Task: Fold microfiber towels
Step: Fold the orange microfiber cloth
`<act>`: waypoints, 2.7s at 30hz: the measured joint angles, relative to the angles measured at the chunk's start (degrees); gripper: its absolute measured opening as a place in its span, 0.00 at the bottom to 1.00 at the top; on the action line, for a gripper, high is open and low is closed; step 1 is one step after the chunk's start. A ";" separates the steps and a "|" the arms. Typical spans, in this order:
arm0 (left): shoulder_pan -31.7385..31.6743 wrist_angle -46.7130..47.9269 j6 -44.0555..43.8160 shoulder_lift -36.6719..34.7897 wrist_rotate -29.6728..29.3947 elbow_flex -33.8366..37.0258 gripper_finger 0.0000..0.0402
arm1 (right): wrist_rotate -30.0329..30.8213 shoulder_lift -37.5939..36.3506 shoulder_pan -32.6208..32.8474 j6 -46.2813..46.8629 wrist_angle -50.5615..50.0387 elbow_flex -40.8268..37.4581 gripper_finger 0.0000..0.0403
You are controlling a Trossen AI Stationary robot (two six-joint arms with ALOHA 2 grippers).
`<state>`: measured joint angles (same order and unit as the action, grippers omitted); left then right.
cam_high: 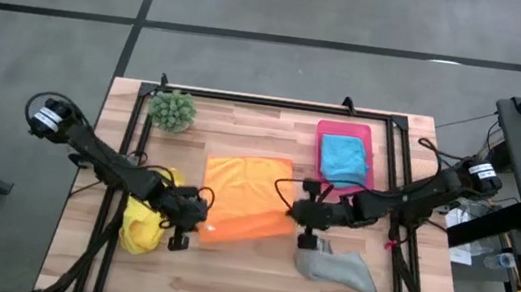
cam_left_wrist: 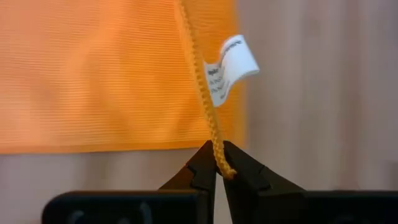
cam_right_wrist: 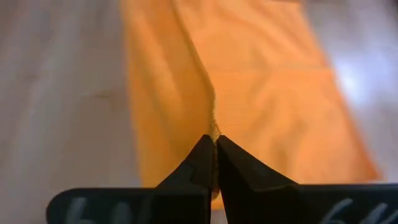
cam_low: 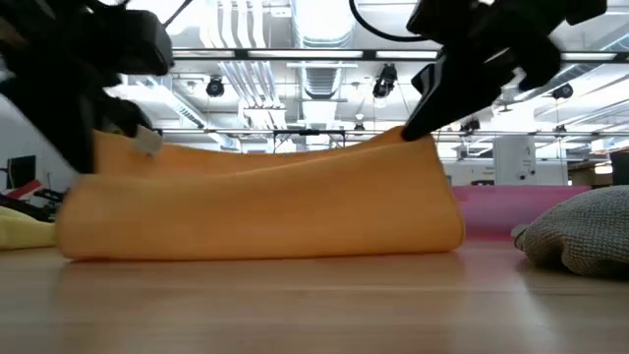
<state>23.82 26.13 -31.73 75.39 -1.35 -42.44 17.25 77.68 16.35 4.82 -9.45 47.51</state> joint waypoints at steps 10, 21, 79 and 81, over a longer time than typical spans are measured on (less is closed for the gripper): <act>-12.19 3.94 13.93 -3.43 -8.16 0.55 0.02 | 3.75 0.59 -9.79 -5.86 -0.43 0.00 0.02; -24.14 4.86 25.17 -2.90 -10.40 1.27 0.02 | 5.23 3.06 -17.46 -11.67 2.22 0.00 0.02; -44.64 -15.82 41.33 -0.60 -0.05 10.46 0.30 | 5.28 7.90 -22.66 -18.80 8.46 0.00 0.02; -44.75 -15.98 41.08 -0.60 -0.10 11.16 0.29 | 5.27 7.90 -22.66 -18.82 8.46 0.00 0.02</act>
<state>-20.93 10.14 9.36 74.78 -1.45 -31.27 22.52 85.58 -6.31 -13.99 -0.99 47.51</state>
